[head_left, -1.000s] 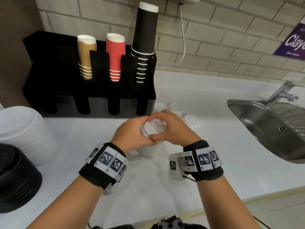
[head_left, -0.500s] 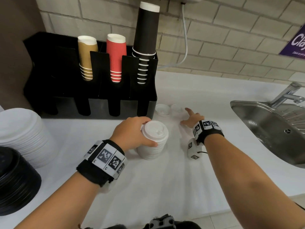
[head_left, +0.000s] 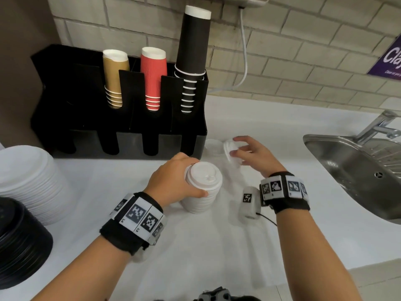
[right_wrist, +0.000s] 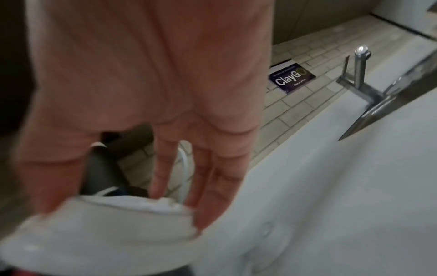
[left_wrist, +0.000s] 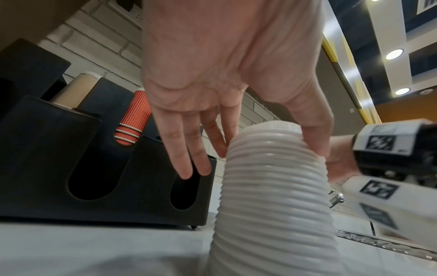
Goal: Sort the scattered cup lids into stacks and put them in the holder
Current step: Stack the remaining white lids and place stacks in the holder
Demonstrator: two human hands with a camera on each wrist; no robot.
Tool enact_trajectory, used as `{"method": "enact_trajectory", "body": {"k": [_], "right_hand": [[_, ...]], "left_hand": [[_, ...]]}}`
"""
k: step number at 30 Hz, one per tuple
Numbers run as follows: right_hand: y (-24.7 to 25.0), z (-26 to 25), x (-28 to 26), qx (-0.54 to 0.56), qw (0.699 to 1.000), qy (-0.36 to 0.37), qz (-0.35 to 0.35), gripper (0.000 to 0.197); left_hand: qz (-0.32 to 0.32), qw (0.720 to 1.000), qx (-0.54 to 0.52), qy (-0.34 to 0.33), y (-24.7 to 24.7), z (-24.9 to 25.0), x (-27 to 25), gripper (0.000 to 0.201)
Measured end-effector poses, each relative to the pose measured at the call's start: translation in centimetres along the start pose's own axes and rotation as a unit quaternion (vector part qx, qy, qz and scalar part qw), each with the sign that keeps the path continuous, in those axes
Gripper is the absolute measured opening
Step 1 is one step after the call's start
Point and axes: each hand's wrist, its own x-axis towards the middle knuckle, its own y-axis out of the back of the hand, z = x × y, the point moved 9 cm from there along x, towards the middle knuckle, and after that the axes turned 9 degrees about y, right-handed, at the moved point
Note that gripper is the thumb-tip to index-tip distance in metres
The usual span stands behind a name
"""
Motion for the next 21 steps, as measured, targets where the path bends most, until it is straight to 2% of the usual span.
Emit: {"method": "enact_trajectory", "body": {"k": [2, 5, 9, 11, 16, 21], "right_hand": [[-1.7, -2.9, -2.1, 0.062, 0.994, 0.076, -0.04, 0.038], [-3.5, -5.3, -4.2, 0.061, 0.986, 0.136, -0.071, 0.038], [-4.8, -6.3, -5.3, 0.022, 0.985, 0.153, -0.074, 0.043], [-5.1, -6.5, -5.3, -0.012, 0.985, 0.157, -0.074, 0.045], [-6.1, -7.2, -5.3, -0.088, 0.979, 0.163, -0.082, 0.047], [-7.1, -8.3, -4.9, -0.162, 0.965, 0.181, -0.102, 0.052]], "left_hand": [[0.0, 1.0, -0.001, -0.006, 0.0, 0.1, 0.0, 0.068], [0.003, 1.0, -0.009, -0.016, 0.1, 0.4, -0.1, 0.07], [0.007, 1.0, -0.008, -0.013, 0.0, 0.3, -0.3, 0.108], [0.009, 1.0, -0.014, -0.013, 0.1, 0.3, -0.4, 0.121], [0.015, 0.999, -0.033, -0.014, 0.0, 0.0, -0.4, 0.135], [0.022, 0.998, -0.046, -0.019, -0.1, -0.2, -0.3, 0.138]]}}
